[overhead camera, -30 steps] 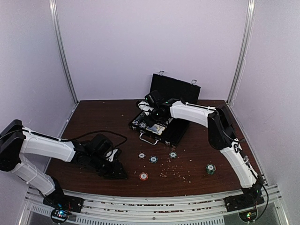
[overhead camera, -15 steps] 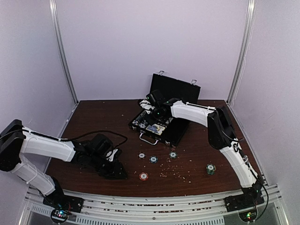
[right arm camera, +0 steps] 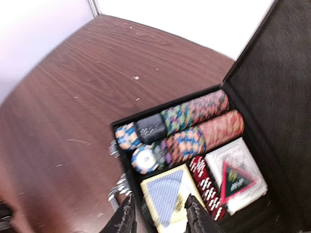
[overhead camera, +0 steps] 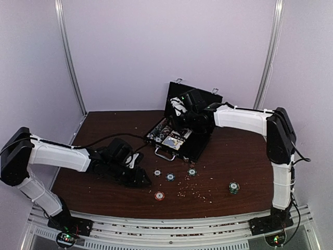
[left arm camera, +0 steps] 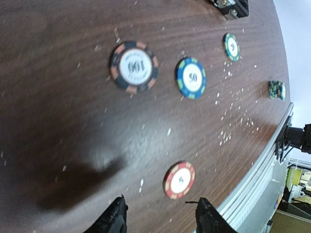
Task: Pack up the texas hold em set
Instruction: Place the poker chip in the slot, then pick up the poker chip from the center of the board.
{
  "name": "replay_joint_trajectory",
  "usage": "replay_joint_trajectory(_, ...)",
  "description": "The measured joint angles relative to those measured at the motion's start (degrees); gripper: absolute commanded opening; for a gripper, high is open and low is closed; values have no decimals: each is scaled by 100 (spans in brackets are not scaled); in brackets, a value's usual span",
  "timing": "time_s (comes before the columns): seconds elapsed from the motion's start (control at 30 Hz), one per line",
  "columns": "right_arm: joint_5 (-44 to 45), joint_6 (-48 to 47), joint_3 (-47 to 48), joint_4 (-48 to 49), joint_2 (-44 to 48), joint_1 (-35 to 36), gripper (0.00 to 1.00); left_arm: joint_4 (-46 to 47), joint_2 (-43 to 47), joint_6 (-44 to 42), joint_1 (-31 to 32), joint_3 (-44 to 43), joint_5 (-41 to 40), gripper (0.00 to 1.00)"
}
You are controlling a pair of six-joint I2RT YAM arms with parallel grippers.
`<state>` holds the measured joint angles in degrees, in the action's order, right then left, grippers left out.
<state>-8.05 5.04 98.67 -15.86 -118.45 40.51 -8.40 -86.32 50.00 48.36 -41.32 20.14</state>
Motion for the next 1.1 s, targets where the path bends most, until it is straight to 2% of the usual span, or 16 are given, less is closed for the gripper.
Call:
replay_joint_trajectory(0.17, -442, 715, -1176, 529, 699, 20, 35, 291, -560, -136, 13, -348, -39, 49)
replay_joint_trajectory(0.5, -1281, 2146, -3484, 1132, 1587, 214, 34, 682, -1340, -431, 372, -787, 33, 39)
replay_joint_trajectory(0.8, -1556, 3029, -4339, 1539, 2356, 590, 34, 837, -1346, -428, 846, -577, 306, 38)
replay_joint_trajectory(1.1, -1604, 3521, -4857, 1690, 2529, 804, 34, 1318, -1156, -251, 1021, -131, 452, 37)
